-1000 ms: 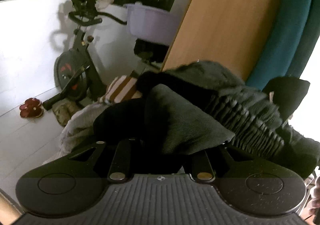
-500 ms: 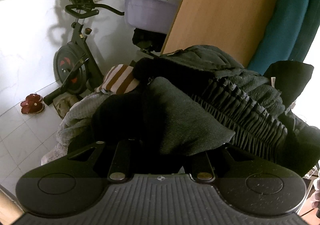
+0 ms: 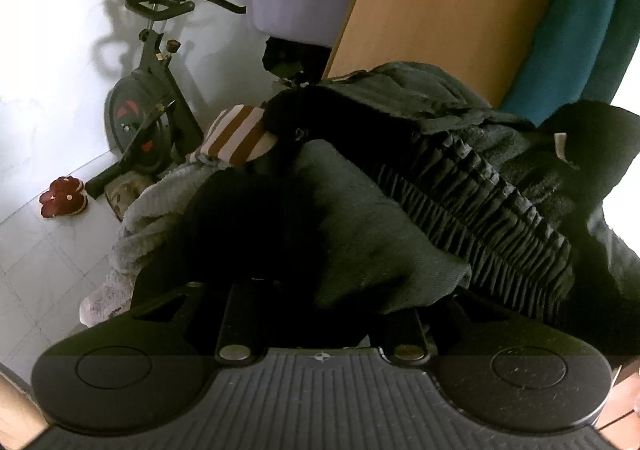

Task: Fold clothes
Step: 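Lift the black garment off the heap with both tools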

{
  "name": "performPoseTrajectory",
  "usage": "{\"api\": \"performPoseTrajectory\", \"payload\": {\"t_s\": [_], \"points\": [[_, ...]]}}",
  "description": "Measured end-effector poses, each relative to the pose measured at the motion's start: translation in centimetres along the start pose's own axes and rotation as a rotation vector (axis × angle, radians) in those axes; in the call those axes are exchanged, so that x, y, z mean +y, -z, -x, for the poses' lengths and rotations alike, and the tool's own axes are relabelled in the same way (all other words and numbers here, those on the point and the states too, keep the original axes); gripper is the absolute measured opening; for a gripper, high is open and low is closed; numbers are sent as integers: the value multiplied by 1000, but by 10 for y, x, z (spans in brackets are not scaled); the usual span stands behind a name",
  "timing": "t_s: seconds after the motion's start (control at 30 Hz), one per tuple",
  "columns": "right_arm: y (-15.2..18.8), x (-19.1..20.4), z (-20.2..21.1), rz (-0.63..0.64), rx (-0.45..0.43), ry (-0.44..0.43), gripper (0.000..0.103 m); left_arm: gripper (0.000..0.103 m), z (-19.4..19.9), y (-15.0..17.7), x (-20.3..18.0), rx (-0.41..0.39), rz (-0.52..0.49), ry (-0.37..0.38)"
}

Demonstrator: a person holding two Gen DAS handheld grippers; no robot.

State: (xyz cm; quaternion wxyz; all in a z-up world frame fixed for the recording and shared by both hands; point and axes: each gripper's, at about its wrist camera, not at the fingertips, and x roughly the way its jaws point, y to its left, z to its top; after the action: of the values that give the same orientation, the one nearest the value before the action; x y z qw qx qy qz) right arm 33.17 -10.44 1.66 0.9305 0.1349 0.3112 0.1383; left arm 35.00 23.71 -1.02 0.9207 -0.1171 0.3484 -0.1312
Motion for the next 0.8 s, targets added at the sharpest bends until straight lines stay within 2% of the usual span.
{"api": "performPoseTrajectory", "payload": {"t_s": [0.13,0.23,0.3,0.4,0.47,0.53,0.57,0.67,0.73,0.8], "points": [[14,-8,12,-48,48,12,10,25,-2,1,-1,-2,1,0],[9,-7,23,-25,6,19,10,25,-2,2,-1,-5,-5,1],[3,1,27,45,-29,21,15,25,-2,3,-1,-9,-8,2],[-7,26,22,221,-63,20,33,25,-2,4,1,-11,-7,1],[-11,46,15,359,-83,27,58,25,-2,5,1,-11,-4,-1],[-12,62,6,466,-96,17,77,25,-2,6,3,-9,0,-2],[-12,70,1,515,-100,10,83,25,-2,6,5,-7,1,-2],[-17,91,-16,619,-89,-20,93,25,-2,10,7,-2,-1,-3],[-21,100,-28,641,-79,-30,101,25,-3,11,9,0,-2,-4],[-28,104,-40,629,-57,-44,102,25,-3,12,10,0,1,-4]]}}
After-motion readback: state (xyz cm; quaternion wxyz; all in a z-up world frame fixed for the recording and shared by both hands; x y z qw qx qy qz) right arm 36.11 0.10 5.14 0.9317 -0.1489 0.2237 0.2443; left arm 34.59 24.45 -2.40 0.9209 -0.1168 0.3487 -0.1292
